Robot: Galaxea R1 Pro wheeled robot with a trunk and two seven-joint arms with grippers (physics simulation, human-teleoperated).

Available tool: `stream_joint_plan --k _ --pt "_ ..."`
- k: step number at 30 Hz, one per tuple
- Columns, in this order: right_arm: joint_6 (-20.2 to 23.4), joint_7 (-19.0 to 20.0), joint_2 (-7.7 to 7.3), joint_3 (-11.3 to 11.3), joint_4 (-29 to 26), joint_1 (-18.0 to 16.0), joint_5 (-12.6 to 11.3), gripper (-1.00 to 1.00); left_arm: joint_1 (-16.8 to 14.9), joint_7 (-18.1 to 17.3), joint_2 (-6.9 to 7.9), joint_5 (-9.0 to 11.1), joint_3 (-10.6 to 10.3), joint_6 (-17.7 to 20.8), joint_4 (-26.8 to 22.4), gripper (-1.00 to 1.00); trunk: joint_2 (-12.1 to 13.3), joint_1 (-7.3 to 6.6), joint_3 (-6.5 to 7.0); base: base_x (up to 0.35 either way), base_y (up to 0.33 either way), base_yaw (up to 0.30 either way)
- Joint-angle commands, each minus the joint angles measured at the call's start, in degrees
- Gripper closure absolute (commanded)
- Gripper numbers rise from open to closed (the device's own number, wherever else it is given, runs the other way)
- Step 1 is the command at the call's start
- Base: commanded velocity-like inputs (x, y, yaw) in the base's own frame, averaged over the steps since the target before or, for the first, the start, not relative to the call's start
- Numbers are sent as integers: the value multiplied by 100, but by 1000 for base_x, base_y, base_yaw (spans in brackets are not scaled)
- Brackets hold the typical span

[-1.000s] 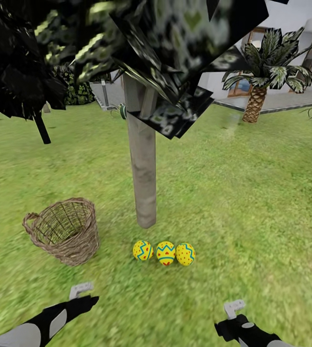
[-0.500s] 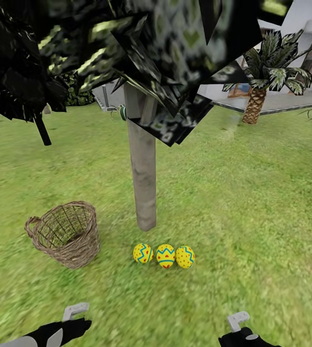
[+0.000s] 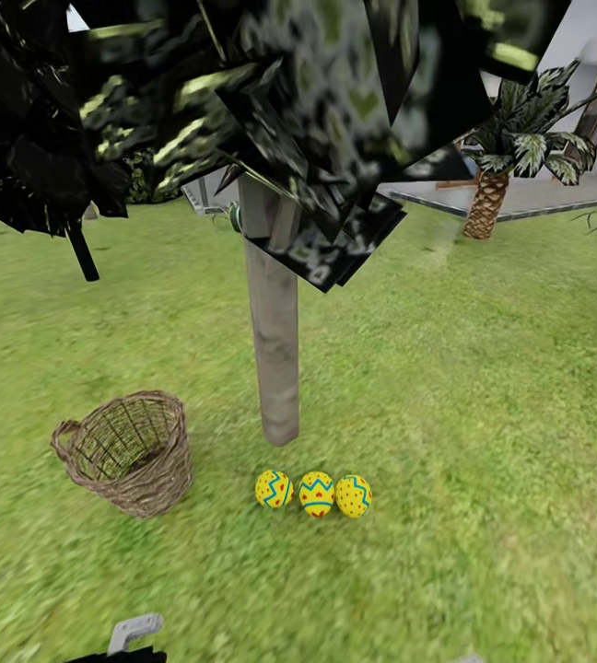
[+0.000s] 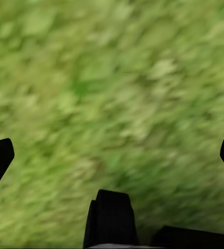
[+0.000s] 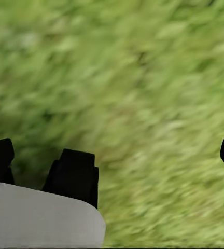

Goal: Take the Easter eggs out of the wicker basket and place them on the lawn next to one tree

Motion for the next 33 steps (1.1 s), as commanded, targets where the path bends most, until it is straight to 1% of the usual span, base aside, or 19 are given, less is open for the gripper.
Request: stream_joint_plan --k 1,5,6,8,13,18,33 --pt "-23 29 1 41 18 15 -53 -100 -1 -27 -4 61 -48 11 18 -100 40 -23 15 0 0 0" --pt "-31 41 102 41 16 143 -53 -100 151 -27 -24 54 -48 11 39 -100 200 -111 86 0 0 0" --pt "-40 74 134 42 -18 176 -46 -100 184 -32 -57 87 -30 -23 32 -100 199 -110 86 0 0 0" --pt "-40 76 121 43 3 212 -51 -100 249 -23 -55 112 -32 -84 31 -100 199 -110 86 0 0 0" --pt "-40 75 114 42 22 211 -53 -100 399 -19 -57 114 -31 -71 28 -100 199 -110 86 0 0 0" --pt "-40 76 123 41 19 240 -53 -100 412 -34 -49 114 -30 -69 27 -100 199 -110 86 -42 0 0" --pt "-40 76 124 44 24 243 -53 -100 414 -45 -43 114 -30 -69 34 -100 199 -110 86 -309 0 0"
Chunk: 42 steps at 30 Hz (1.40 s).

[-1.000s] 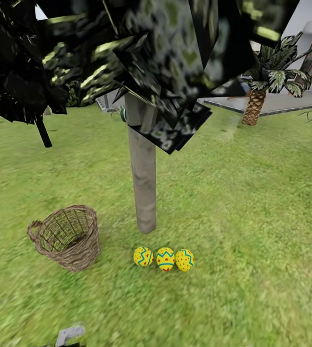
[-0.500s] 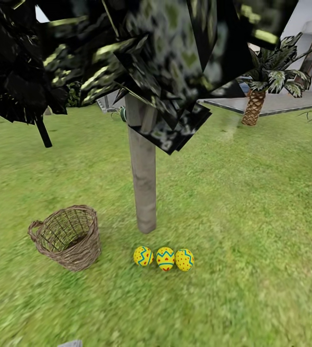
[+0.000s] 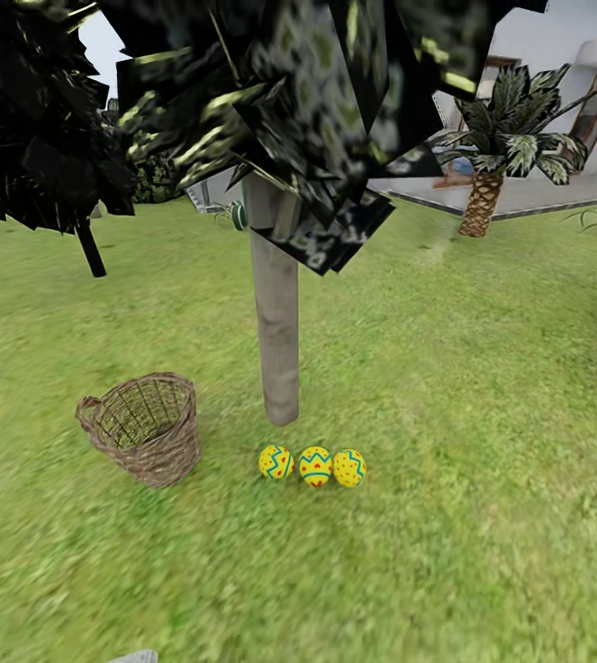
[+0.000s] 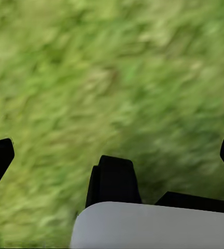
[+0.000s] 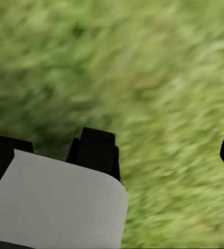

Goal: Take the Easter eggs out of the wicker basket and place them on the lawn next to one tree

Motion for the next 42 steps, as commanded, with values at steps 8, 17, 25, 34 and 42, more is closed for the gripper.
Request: stream_joint_plan --k 8,17,25,34,42 --pt "-23 28 1 41 16 -3 -53 -100 -7 -28 1 61 -48 11 12 -100 -2 -4 -4 -331 0 0" --pt "-23 28 1 38 16 -5 -53 -100 -7 -28 -2 61 -48 11 12 -100 -2 -4 -4 -312 0 0" --pt "-23 28 1 44 14 -3 -53 -100 -7 -28 -14 55 -48 11 12 -100 238 -136 104 -53 0 0" --pt "-15 17 7 42 21 5 -53 -100 -7 2 -128 52 -48 19 25 -100 599 -334 265 -1 0 0" --pt "4 -33 9 42 60 35 -62 -100 101 19 -385 42 -48 20 38 -100 920 -509 409 0 0 0"
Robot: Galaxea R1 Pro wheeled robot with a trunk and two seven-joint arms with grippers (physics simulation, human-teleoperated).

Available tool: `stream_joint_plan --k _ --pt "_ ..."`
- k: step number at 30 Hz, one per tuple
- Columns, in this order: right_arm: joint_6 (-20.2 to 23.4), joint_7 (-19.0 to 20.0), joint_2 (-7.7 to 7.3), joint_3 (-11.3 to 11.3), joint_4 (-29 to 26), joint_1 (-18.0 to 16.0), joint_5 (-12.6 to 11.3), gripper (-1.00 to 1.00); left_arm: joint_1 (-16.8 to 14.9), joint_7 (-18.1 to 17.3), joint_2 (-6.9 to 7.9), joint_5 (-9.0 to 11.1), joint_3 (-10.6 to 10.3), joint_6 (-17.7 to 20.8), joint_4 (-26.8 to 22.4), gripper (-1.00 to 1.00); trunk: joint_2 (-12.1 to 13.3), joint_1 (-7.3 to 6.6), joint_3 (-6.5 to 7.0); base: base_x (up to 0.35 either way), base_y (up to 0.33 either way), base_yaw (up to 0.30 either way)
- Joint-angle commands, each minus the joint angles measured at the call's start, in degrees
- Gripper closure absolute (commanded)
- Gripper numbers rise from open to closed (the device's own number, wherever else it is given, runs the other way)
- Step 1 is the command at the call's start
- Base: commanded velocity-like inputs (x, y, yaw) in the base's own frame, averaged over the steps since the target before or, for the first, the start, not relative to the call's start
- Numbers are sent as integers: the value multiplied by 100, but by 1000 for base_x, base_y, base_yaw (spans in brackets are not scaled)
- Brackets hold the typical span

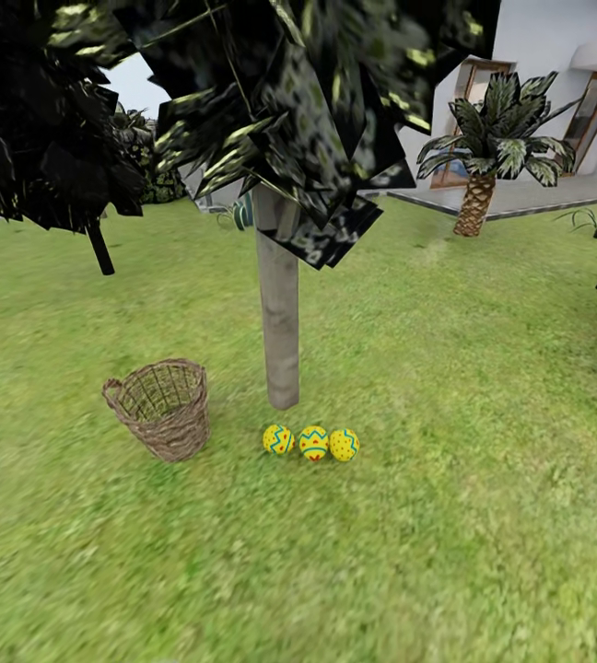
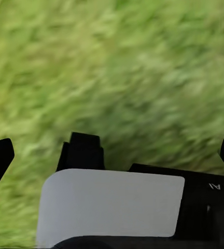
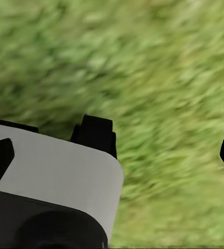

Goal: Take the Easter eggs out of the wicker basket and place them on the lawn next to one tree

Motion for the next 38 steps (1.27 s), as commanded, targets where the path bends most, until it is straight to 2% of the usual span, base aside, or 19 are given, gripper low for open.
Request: stream_joint_plan --k 1,7,14,19,28,38 --pt "-18 27 3 43 20 6 -54 -100 11 -28 -16 61 -47 12 11 -100 39 -23 15 0 0 0" --pt "-6 30 74 45 35 251 -56 -100 239 -30 -135 55 -50 14 11 -100 280 -155 122 0 0 0" --pt "-12 28 91 45 46 618 -53 -100 471 -31 -168 62 -48 24 17 -100 280 -155 122 0 0 0" --pt "-24 28 97 45 44 705 -56 -100 696 -31 -54 56 -55 27 20 -100 280 -155 122 0 0 0" --pt "-37 26 60 49 1 715 -30 -100 754 -31 172 41 -58 19 13 -100 280 -155 122 0 0 0" --pt "-38 26 79 63 -19 715 0 -100 756 -31 227 46 -64 19 11 -100 280 -155 122 0 0 0"
